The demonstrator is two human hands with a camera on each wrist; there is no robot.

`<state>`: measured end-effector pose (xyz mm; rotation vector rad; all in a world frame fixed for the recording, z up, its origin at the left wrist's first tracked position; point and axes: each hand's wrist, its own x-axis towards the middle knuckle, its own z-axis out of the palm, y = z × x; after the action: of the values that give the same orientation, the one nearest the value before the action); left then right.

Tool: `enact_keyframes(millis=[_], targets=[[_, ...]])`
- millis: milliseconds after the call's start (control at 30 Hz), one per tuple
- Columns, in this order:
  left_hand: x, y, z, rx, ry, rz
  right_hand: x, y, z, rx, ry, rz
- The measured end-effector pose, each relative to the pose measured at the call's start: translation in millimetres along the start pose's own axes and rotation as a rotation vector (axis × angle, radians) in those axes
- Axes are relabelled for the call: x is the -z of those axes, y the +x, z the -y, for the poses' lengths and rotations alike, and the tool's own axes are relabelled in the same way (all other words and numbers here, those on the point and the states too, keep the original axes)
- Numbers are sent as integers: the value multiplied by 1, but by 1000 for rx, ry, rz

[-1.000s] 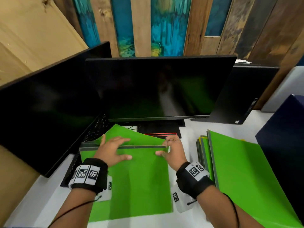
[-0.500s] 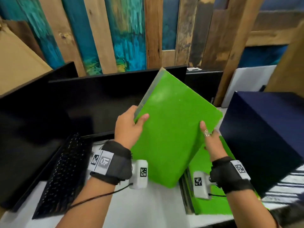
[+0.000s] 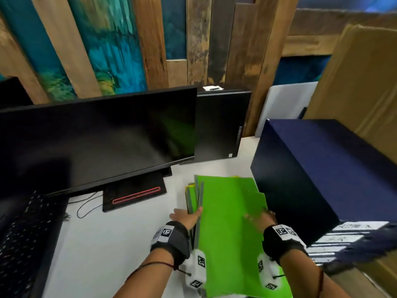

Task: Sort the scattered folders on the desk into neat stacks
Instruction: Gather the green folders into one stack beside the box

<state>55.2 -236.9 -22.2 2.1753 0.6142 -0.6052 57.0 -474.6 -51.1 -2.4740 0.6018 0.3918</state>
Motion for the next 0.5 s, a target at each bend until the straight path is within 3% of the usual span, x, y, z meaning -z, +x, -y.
enact_keyframes(millis=[200, 367, 500], targets=[[-17, 16, -9, 95, -396, 24, -12, 11, -18, -44, -75, 33], [-21, 23, -19, 147, -367, 80, -8, 16, -9, -17, -19, 34], [-12, 19, -20, 128, -377, 112, -7, 17, 1, -158, 302, -48]])
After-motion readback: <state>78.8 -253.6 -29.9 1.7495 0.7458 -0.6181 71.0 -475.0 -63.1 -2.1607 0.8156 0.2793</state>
